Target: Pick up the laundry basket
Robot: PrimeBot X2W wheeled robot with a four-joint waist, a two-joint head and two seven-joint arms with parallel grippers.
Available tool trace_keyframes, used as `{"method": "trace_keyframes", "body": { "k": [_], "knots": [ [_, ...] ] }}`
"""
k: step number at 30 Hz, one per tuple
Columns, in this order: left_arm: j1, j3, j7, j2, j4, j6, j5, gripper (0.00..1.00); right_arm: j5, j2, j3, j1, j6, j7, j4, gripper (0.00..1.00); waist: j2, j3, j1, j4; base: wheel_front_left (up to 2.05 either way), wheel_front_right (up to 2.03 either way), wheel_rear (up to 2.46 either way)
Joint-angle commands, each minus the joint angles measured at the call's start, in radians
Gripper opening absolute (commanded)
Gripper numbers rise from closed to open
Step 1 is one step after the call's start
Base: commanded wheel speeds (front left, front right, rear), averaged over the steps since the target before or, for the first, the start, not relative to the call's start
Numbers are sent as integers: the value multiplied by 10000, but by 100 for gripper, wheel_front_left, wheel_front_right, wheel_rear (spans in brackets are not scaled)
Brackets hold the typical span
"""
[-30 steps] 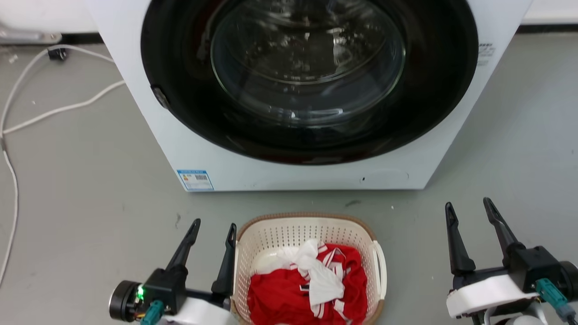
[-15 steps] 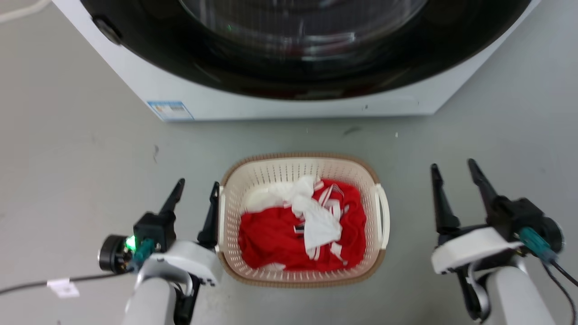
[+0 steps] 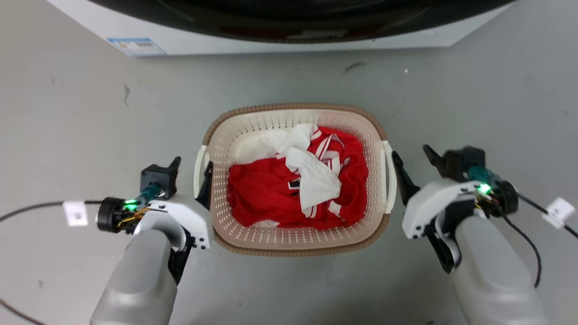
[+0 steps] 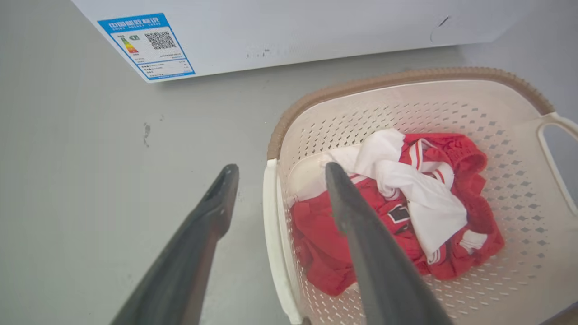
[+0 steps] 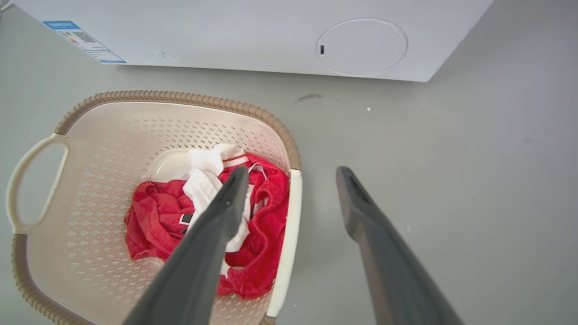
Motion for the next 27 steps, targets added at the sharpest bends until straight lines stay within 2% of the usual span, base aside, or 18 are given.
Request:
{"method": "trace_keyframes", "body": {
  "k": [1,6,11,16,27],
  "knots": [
    [-284,-241,-10,22,310,-8,-157,100,138,9,216,-303,-3,152,244,100,0,306,-2,30,0,0,0],
    [-1343,-1182,536,258,1694,1,-912,100,665,-3,833,-1331,-5,927,1367,100,0,807,-2,52,0,0,0],
    [-2018,-2079,942,466,2304,-2,-1641,100,825,1,902,-2166,-5,1374,2411,100,0,1163,-2,66,0,0,0],
    [-2431,-3043,1443,623,2492,-2,-2385,100,676,4,832,-2832,-5,1728,3423,100,0,1418,-2,84,0,0,0],
    [-2893,-4711,2638,1013,2305,-2,-3907,100,1113,3,1502,-3628,-5,2467,4278,100,0,1900,-2,145,0,0,0]
  ]
}}
